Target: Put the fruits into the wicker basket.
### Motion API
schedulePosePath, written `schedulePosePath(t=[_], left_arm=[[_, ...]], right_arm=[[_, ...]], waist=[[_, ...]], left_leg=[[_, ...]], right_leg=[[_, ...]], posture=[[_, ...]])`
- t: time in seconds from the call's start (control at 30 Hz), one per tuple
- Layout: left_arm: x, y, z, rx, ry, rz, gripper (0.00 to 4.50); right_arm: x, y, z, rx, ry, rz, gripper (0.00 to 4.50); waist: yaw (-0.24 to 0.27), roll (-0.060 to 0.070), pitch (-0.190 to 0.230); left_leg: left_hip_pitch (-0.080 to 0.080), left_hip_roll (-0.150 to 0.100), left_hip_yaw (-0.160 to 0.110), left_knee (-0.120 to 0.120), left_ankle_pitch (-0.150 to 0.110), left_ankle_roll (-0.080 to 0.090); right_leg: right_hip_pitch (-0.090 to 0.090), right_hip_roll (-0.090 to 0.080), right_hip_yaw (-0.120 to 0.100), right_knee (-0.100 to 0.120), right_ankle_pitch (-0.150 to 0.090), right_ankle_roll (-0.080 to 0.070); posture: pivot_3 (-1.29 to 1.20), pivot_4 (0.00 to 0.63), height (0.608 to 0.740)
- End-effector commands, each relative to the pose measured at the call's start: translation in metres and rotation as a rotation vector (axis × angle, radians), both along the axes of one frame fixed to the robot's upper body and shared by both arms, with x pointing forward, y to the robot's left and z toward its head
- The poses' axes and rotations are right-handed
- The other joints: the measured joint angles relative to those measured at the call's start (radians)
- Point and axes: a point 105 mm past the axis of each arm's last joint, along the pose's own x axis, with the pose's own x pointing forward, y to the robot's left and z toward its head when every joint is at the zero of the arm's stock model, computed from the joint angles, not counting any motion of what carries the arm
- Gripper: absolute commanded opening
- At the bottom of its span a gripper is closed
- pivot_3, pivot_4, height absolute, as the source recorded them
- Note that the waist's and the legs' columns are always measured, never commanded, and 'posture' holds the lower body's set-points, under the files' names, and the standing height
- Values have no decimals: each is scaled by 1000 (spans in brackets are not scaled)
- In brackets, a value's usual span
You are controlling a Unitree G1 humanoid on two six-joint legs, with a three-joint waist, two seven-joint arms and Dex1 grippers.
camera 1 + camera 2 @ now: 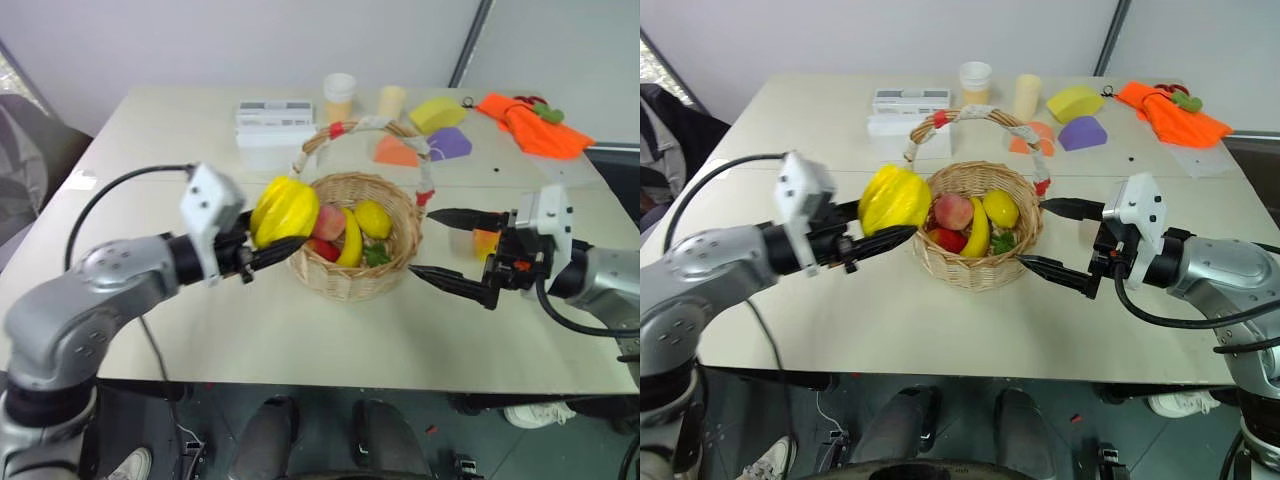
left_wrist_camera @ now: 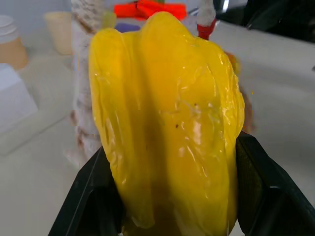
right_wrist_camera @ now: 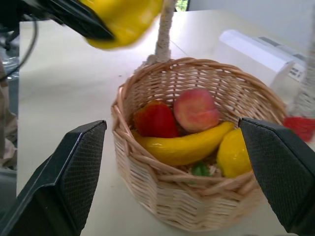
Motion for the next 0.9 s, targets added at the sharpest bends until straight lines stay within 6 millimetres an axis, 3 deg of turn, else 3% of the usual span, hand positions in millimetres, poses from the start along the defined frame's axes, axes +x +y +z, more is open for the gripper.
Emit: schedulePosePath(t=[0.03,0.2,0.33,0.37,0.5,0.7,0.9], left_arm=[[19,-24,7,2,-29,12,2337],[23,-41,-1,51,-1,-52,2337],[19,-39,1,34,3,-86,4208],[19,-37,2,30,2,-88,4445],[6,-31,4,3,-7,-151,4445],[-43,-17,2,-80,-50,-373,4445],[-54,-6,-4,-116,-57,-392,4445]], right_arm=[[-4,1,9,3,-56,-14,4500],[-3,-9,3,3,-30,-93,4500],[5,-25,-2,37,-1,-198,4500],[8,-29,-2,49,-8,-229,4500],[23,-49,-5,93,-22,-372,4500],[61,-86,-33,97,26,-707,4500],[95,-119,-64,37,125,-1054,4500]], waist=[[-1,-1,1],[-3,-2,1],[-1,-2,1],[0,-2,1],[-2,-2,1],[-13,-1,1],[-24,-1,1]], left_leg=[[-1,0,0,0,0,0],[-2,0,0,-3,0,1],[-3,1,-1,-3,0,1],[-3,1,-1,-2,0,1],[-2,1,0,-1,0,1],[-2,1,2,-2,0,1],[-1,0,3,-1,0,0]], right_leg=[[-2,0,0,0,1,2],[-6,1,0,2,0,5],[-6,1,0,3,0,5],[-6,1,0,3,0,5],[-4,1,0,2,0,3],[-5,0,2,2,-1,1],[-5,0,2,3,-1,-1]], posture=[[0,150,740],[0,150,740],[0,150,740],[0,150,740],[0,150,740],[0,150,740],[0,150,740]])
